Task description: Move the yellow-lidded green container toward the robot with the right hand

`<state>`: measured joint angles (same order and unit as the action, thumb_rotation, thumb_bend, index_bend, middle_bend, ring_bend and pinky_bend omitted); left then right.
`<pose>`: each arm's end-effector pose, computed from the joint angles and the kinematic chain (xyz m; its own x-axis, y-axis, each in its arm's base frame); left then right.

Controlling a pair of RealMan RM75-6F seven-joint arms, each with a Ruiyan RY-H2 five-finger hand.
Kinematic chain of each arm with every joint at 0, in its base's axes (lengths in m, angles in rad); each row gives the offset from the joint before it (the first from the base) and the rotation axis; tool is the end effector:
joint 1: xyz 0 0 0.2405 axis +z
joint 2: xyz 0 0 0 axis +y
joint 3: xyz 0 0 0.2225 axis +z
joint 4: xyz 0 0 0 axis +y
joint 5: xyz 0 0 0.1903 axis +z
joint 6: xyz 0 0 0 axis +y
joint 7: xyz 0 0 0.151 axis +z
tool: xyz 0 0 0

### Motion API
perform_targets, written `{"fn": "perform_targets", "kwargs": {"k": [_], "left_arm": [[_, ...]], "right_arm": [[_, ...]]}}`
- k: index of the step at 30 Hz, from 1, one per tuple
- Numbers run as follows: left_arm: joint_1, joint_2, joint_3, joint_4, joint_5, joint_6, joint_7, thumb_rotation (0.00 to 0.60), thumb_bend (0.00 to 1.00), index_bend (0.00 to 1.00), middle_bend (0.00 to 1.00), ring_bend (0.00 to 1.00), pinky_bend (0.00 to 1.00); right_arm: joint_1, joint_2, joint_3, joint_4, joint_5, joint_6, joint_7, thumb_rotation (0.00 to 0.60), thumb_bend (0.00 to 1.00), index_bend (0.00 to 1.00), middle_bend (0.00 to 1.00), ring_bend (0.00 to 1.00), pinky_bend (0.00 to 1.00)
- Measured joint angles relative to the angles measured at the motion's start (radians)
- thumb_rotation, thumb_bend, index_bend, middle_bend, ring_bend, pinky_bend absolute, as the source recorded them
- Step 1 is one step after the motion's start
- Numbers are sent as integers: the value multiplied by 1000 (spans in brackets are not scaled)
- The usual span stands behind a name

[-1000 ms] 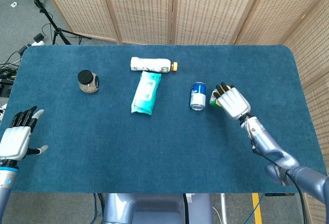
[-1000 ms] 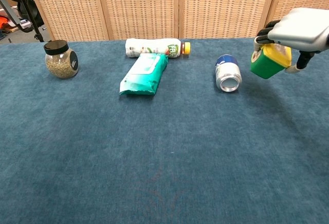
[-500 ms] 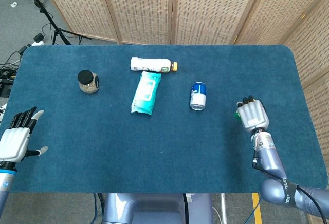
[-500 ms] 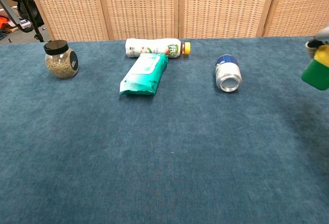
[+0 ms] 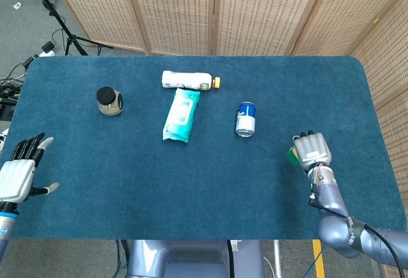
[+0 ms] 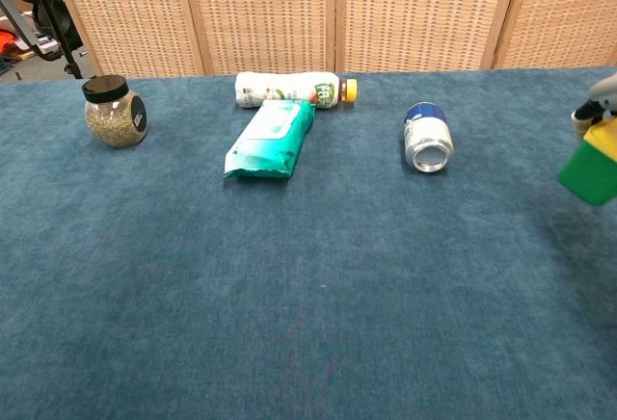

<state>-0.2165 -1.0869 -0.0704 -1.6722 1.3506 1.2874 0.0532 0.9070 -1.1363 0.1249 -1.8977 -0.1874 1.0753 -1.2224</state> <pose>-0.2672 0.2202 0.1494 0.3957 0.1345 0.9085 0.9166 0.0029 -0.3997 -0.1724 -0.3190 0.0924 0.7766 -0.4845 0.4026 -0.5207 -0.1339 0.8432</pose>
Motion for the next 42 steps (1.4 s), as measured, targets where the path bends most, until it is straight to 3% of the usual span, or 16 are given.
{"fn": "perform_targets", "kwargs": {"k": [3,5,6,7,8,9,11,16,21,34,42], "left_arm": [[-1,1,0,1,-1,-3,-4,600,0,0,0,0,0],[-1,2,0,1,-2,-3,-7,600,0,0,0,0,0],[0,3,0,1,-2,-2,-9,600,0,0,0,0,0],[0,4,0,0,-2,-2,-11,600,0,0,0,0,0],[1,6,-1,1,-3,-1,-13,600,0,0,0,0,0],[1,6,-1,2,-3,0,-14,600,0,0,0,0,0],[1,6,0,2,-4,-2,-15,600,0,0,0,0,0],[0,7,1,2,-3,-3,-17,600,0,0,0,0,0],[1,9,2,1,0,-2,-20,600,0,0,0,0,0],[6,15,6,-5,13,9,-29,600,0,0,0,0,0],[8,16,10,-7,21,14,-30,600,0,0,0,0,0]], "right_arm": [[39,-25,-7,20,73,-19,10,600,1000,593,502,413,508],[59,-51,-15,40,89,-21,16,600,988,551,445,386,508],[63,-59,-18,45,92,-21,19,600,883,439,353,319,504],[66,-63,-20,48,97,-23,22,600,704,304,240,226,484],[70,-67,-22,51,109,-28,28,600,512,189,152,148,459],[73,-70,-22,53,121,-36,37,600,233,63,51,54,417],[74,-71,-19,58,141,-62,69,600,16,0,0,0,344],[57,-66,-5,71,88,-142,189,600,0,0,0,0,125],[25,-50,1,80,-53,-211,320,600,0,0,0,0,5],[-62,2,-11,85,-417,-283,536,600,0,0,0,0,0],[-144,31,-23,147,-875,-255,702,600,0,0,0,0,0]]}}
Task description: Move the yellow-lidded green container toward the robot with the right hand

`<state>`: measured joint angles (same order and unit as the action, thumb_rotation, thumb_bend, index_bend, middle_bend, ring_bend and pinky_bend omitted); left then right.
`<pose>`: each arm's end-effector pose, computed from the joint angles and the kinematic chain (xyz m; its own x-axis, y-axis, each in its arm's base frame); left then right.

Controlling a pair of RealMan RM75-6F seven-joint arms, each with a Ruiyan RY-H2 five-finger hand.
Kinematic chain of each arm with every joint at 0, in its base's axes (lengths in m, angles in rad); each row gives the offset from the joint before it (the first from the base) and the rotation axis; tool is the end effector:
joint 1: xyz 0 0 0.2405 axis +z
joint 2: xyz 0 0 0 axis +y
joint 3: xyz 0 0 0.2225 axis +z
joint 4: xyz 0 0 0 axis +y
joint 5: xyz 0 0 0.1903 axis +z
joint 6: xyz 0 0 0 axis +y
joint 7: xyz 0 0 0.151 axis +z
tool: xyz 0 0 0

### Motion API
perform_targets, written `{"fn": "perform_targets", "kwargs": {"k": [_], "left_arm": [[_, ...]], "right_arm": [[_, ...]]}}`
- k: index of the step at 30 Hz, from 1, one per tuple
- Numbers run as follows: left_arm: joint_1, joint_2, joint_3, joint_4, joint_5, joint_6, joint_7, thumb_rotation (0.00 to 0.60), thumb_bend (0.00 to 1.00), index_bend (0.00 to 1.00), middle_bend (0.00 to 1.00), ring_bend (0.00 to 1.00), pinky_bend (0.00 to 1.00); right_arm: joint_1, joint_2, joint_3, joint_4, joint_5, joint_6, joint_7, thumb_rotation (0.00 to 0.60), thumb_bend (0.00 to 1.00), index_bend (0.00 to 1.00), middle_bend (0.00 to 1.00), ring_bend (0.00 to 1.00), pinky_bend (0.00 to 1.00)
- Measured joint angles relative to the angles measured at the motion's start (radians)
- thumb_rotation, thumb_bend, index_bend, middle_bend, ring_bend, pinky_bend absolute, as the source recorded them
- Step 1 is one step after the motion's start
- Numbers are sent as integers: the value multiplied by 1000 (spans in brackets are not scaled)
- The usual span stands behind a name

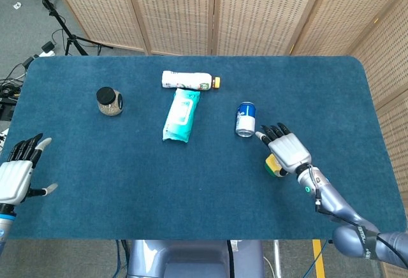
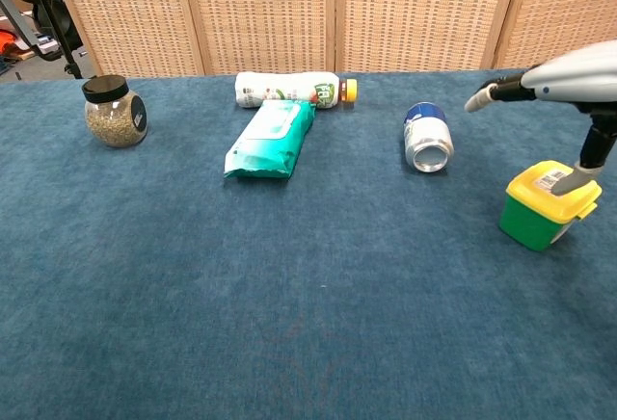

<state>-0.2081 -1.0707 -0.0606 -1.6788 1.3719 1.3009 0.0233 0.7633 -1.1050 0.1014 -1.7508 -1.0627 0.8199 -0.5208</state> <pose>-0.2667 0.2162 0.1531 0.3829 0.1313 0.9144 0.9226 -0.0047 -0.3857 -0.1498 -0.3179 0.0842 0.7314 -0.2544 0.6327 -0.6699 -0.4413 0.5970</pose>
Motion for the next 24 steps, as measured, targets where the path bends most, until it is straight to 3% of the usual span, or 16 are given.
{"fn": "perform_targets", "kwargs": {"k": [4,8,11,17,24], "left_arm": [[2,-1,1,-2,3,5,6,600,0,0,0,0,0],[3,-6,3,-6,6,8,18,600,0,0,0,0,0],[4,-8,6,-13,10,13,27,600,0,0,0,0,0],[15,-11,10,-31,21,37,45,600,0,0,0,0,0],[24,-21,18,-37,29,49,69,600,0,0,0,0,0]], "right_arm": [[-35,11,-33,93,-267,58,114,600,0,0,0,0,0],[-67,14,-87,274,-546,174,304,600,0,0,0,0,0],[-88,-1,-125,436,-671,266,416,600,0,0,0,0,0],[-128,-76,-196,736,-780,395,585,600,0,2,0,0,15],[-168,-164,-264,945,-841,488,780,600,0,41,0,0,63]]}}
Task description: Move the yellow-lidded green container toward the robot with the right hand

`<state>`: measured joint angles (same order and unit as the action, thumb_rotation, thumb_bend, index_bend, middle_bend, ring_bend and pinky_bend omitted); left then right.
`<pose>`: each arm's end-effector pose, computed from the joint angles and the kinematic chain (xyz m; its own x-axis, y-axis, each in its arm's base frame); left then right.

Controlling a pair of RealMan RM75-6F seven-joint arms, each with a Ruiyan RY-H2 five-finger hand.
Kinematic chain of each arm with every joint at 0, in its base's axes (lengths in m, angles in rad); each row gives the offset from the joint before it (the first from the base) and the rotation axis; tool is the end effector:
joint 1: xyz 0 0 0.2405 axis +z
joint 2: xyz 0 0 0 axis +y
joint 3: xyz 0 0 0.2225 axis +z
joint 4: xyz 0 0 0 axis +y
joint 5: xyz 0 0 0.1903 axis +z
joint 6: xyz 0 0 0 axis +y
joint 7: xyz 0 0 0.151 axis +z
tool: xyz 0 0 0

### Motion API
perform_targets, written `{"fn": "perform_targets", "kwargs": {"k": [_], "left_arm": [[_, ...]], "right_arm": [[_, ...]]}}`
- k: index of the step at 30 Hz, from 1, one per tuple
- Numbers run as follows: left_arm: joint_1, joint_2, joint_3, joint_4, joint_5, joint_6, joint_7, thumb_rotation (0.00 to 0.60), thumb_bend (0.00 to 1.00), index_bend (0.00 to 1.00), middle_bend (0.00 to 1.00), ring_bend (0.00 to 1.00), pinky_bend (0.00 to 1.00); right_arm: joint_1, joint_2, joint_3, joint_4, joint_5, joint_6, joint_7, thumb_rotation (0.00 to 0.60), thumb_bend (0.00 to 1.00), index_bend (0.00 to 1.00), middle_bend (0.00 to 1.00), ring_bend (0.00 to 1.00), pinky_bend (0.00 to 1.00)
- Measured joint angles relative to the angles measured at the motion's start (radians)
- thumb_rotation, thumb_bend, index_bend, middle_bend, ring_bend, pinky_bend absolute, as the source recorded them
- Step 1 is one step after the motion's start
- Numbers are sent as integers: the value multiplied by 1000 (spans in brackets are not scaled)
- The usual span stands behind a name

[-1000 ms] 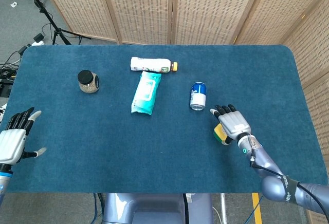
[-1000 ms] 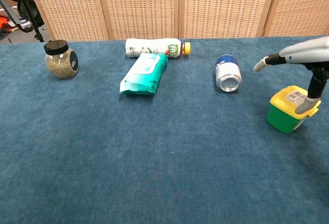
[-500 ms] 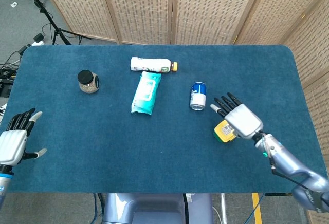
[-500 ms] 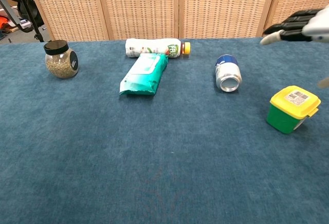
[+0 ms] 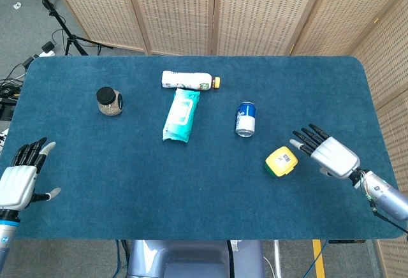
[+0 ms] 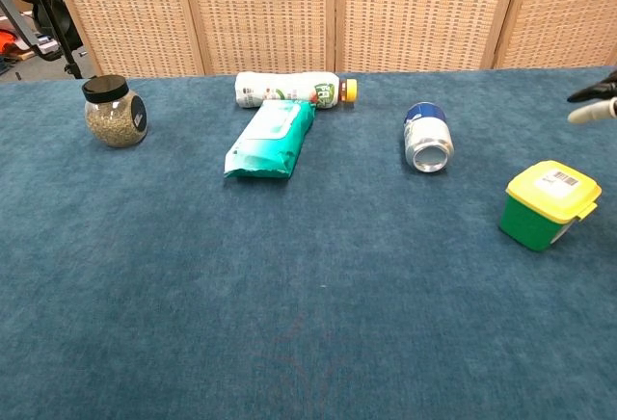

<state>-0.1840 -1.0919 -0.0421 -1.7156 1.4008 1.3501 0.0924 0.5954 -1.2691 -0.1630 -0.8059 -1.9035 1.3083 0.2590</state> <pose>-0.2582 0.2052 0.1458 0.4021 0.1179 0.9080 0.9152 -0.0216 -0.4025 -0.2698 -0.3081 0.1352 0.8462 0.0372 0.5316 -0.3824 -0.6524 0.6543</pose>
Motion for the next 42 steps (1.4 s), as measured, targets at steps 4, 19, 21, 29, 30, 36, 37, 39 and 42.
{"fn": "perform_targets", "kwargs": {"k": [4,19,21,29,30,36,37,39,42], "left_arm": [[1,-7,1,1,-1,1,13,600,0,0,0,0,0],[5,-14,-5,12,-23,-3,14,600,0,0,0,0,0],[4,-14,-5,13,-25,-6,14,600,0,0,0,0,0],[3,-18,-7,16,-33,-11,22,600,0,0,0,0,0],[2,-19,-7,16,-34,-12,23,600,0,0,0,0,0],[1,-20,-10,20,-41,-16,21,600,0,0,0,0,0],[1,-19,-10,20,-42,-17,21,600,0,0,0,0,0],[1,-19,-11,22,-44,-19,19,600,0,0,0,0,0],[0,-19,-11,23,-46,-21,17,600,0,0,0,0,0]], "right_arm": [[-8,-54,-18,88,-22,39,46,600,0,40,0,0,81],[40,-231,-32,305,-23,40,156,600,0,48,22,0,96],[47,-235,-37,311,-24,39,166,600,0,64,44,0,105],[84,-259,-64,300,-39,15,187,600,274,206,199,79,151],[88,-261,-66,297,-39,11,188,600,330,242,232,102,157],[96,-282,-63,294,-26,15,192,600,596,398,423,247,213],[95,-286,-61,298,-23,18,193,600,646,405,444,269,228],[91,-295,-57,309,-13,22,199,600,724,420,466,298,254],[85,-298,-53,312,0,24,219,600,840,463,494,340,287]]}}
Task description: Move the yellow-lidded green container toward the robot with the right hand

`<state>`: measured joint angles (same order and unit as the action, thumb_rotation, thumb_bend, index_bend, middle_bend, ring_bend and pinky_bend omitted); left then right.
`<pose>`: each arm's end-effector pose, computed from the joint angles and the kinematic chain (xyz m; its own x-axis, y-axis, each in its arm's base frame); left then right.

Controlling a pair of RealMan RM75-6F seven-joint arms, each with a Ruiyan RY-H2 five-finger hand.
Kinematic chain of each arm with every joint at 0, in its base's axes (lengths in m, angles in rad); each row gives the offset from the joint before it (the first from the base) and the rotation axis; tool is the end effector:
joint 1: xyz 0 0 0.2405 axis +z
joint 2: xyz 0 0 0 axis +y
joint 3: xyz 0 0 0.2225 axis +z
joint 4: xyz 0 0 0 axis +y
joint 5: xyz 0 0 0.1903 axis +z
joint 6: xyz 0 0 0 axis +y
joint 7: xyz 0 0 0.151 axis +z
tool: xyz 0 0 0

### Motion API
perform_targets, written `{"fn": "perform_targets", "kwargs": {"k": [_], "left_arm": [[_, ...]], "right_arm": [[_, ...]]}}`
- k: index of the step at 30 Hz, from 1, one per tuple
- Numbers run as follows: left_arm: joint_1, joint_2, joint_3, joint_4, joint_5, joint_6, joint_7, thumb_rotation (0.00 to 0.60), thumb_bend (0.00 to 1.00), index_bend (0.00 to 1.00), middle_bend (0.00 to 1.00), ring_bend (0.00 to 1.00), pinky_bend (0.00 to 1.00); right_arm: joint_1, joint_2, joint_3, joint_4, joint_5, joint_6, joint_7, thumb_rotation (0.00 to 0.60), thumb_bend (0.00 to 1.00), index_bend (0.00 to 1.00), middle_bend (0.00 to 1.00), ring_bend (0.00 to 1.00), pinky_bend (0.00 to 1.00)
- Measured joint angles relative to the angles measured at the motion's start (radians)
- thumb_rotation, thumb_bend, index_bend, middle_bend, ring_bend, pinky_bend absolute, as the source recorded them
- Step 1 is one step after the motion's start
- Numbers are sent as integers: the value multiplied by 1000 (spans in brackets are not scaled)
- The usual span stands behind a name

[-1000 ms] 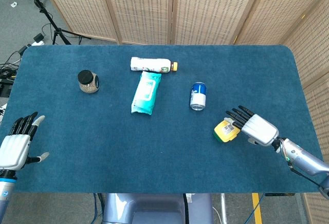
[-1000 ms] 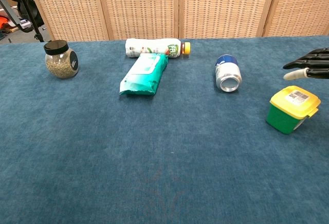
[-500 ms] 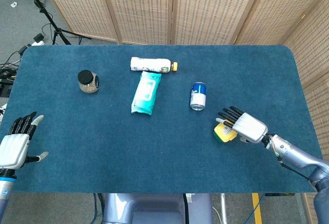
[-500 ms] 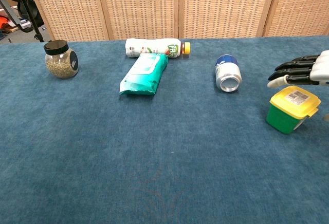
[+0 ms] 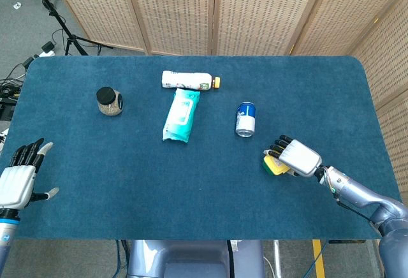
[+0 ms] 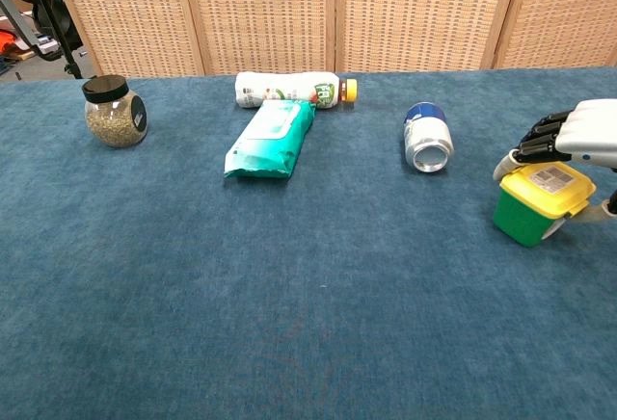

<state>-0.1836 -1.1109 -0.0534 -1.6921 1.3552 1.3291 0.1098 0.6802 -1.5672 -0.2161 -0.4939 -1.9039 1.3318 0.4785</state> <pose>-0.2673 0.2075 0.1432 0.4098 0.1314 0.9026 0.9092 0.0204 -0.4158 -0.2455 -0.3316 0.0663 0.7703 -0.0173 0.6375 -0.4369 -0.7425 0.5077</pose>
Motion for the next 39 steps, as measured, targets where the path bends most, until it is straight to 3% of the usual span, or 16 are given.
{"fn": "perform_targets", "kwargs": {"k": [4,10,16,20,23,32,37,39], "left_arm": [[-1,0,1,1,2,-2,1,600,0,0,0,0,0],[-3,-1,4,-1,7,-6,4,600,0,0,0,0,0],[-2,-2,6,-3,11,-2,6,600,0,0,0,0,0],[-2,-2,5,-1,9,-5,6,600,0,0,0,0,0],[-4,-3,5,2,5,-9,8,600,0,0,0,0,0],[-7,-2,6,5,2,-17,10,600,0,0,0,0,0],[-8,-2,7,3,-3,-24,16,600,0,0,0,0,0],[-9,-2,7,2,-7,-28,19,600,0,0,0,0,0]], "right_arm": [[-3,24,5,-47,15,1,27,600,954,501,525,381,294],[11,114,9,-224,38,-38,37,600,1000,552,565,411,303],[61,296,19,-583,95,-182,-25,600,1000,588,598,427,303],[113,445,33,-864,179,-372,-126,600,1000,595,611,449,303],[154,534,47,-1006,266,-529,-227,600,1000,595,611,449,303],[260,627,81,-1141,627,-860,-491,600,1000,604,633,486,303],[316,628,74,-1147,775,-979,-543,600,1000,606,634,487,303],[345,622,65,-1138,824,-1024,-553,600,1000,597,581,463,303]]}}
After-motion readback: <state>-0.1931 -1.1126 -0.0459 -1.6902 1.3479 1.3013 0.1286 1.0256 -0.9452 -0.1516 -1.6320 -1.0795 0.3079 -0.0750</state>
